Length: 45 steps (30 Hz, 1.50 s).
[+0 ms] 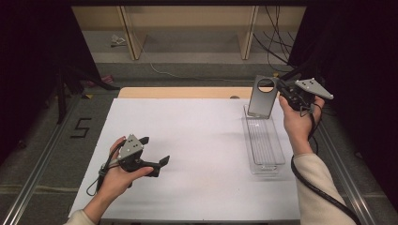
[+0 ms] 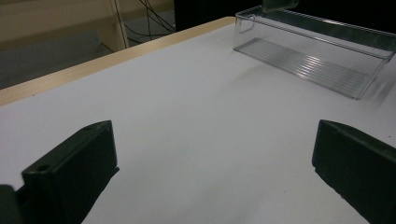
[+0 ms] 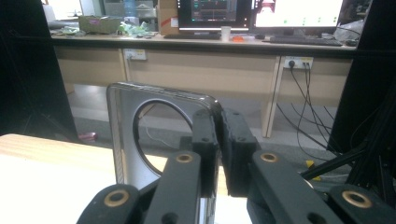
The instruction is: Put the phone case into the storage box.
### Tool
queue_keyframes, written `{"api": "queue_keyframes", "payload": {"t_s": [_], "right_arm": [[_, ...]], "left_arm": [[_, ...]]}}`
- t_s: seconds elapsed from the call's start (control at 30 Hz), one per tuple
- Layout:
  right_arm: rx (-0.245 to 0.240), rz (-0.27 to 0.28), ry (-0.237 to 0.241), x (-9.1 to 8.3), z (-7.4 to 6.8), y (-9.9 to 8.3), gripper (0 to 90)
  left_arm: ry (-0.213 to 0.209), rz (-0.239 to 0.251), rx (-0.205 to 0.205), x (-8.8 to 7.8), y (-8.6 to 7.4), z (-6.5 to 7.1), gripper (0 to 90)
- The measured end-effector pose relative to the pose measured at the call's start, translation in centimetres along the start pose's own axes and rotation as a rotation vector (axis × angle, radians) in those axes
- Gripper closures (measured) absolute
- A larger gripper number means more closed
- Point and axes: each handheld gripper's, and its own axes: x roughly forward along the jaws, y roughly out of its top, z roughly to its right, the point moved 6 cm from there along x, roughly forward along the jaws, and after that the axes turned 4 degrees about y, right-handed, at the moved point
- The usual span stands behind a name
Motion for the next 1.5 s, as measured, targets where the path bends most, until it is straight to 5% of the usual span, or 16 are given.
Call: {"api": "queue_keyframes", "payload": {"t_s": [1.5], "right_arm": [[-0.012, -0.033, -0.022, 2.0, 1.0, -1.1, 85.4]], "left_arm": [[0.002, -0.002, -0.004, 0.0, -0.1, 0.0, 0.0]]}}
